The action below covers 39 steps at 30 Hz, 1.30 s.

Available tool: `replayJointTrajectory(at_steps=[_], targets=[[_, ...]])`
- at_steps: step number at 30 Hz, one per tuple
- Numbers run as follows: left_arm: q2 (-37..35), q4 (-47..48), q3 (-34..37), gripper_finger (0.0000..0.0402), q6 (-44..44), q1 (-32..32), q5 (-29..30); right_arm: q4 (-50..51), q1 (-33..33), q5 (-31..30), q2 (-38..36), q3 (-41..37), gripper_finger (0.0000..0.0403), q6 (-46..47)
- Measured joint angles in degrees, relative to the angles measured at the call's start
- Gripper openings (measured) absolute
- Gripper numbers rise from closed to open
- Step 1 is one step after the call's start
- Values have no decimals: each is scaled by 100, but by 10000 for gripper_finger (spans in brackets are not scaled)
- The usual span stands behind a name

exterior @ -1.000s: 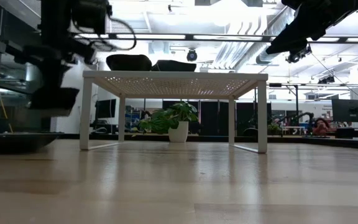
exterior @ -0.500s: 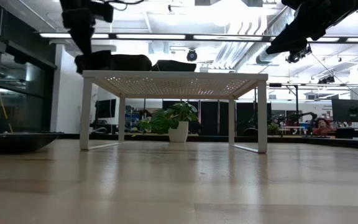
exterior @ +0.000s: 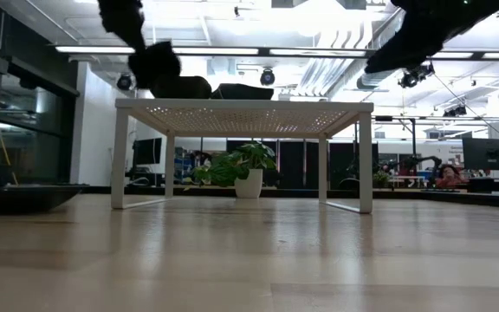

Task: Pick & Place Mini shaped plates
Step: Stack the distorted square plate on top of the distorted square plates on the shelf

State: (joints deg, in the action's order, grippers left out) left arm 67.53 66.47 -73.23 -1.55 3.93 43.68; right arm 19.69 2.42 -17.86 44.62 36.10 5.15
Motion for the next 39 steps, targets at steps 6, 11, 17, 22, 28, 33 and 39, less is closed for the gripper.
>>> replayJointTrajectory(at_steps=[6,11,17,22,28,33,39], targets=[[92,-970,0,0,70,-1153,2057,-2148,54,-191,4,-545,161,-481],[317,-1981,0,0,666,-1801,3285,-5012,228,-565,66,-1544,161,-1143],[733,-3047,0,0,1397,-1988,3917,-7217,262,-718,366,-2334,161,-1812],[1133,-3817,2,0,1647,-1966,4118,-7460,262,-678,726,-2308,161,-2022],[1600,-5384,2,0,1781,-1925,4427,-7515,258,-587,1396,-1814,161,-2213],[1952,-6651,2,0,1785,-1644,4340,-7973,244,-431,2152,-1277,161,-2209],[2245,-7386,2,0,1819,-1386,3984,-8422,240,-883,2875,-706,161,-2176]])
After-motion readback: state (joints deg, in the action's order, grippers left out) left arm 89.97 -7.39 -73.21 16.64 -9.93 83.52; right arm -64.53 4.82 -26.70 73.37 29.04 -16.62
